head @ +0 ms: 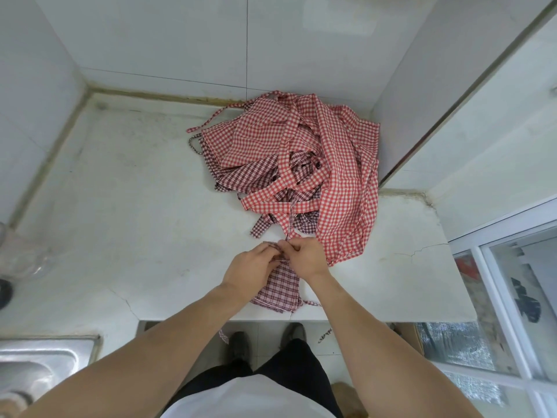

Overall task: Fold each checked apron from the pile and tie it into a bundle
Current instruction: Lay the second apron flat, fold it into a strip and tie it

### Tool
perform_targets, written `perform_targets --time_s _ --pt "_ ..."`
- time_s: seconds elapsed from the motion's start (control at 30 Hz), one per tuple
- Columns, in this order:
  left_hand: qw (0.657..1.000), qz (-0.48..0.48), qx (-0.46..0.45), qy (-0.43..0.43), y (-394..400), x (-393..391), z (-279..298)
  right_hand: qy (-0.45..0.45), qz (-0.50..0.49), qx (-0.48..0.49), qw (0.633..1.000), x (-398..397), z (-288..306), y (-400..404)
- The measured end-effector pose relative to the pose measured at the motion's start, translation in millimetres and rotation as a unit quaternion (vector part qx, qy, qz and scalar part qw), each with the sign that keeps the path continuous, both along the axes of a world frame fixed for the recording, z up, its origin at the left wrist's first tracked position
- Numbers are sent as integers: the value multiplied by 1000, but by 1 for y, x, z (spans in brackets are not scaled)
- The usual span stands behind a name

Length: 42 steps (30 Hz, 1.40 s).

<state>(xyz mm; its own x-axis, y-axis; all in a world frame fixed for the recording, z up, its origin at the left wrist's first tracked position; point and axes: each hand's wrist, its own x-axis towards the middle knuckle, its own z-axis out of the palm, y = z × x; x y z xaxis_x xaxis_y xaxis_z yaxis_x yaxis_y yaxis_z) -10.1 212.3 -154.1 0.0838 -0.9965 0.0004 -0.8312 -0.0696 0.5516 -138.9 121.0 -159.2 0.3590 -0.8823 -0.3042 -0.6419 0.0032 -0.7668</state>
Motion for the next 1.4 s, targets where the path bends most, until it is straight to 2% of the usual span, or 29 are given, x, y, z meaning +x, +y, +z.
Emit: perform_targets --time_s 0.07,0.17,0.27,0.4,0.43,0.53,0.63,0.77,0.97,1.17,1.23,1.33,1.4 --pt "999 34 -2 21 4 -1 1 -10 -11 -1 1000 1 -1 1" --pt "998 29 27 43 4 -2 -2 -13 -13 2 1000 -2 -5 2" --pt "987 -5 121 109 1 2 -2 -8 4 9 1000 -4 1 5" --pt "952 -51 268 142 -5 8 6 -111 -44 47 992 -14 15 21" --pt "945 -51 288 148 -7 9 7 -135 -43 21 990 -18 15 26" --pt "931 -45 324 162 -12 11 8 -81 53 -65 993 -34 10 45" --pt "924 -37 337 179 -16 9 7 -17 125 -123 984 -43 -2 56" --pt "924 -18 331 192 -19 5 4 -12 87 -180 980 -40 -6 64" --pt "927 -12 335 166 -16 5 8 81 137 -220 962 -36 -7 65" --pt "929 -72 351 94 -15 0 11 139 196 -196 951 -33 6 68" --pt "932 -71 345 85 -15 -2 12 128 202 -180 954 -34 8 67" --pt "934 -69 344 72 -14 -8 13 93 181 -92 975 -41 14 63" --pt "937 -64 338 60 -14 -11 13 66 171 -81 980 -44 17 61"
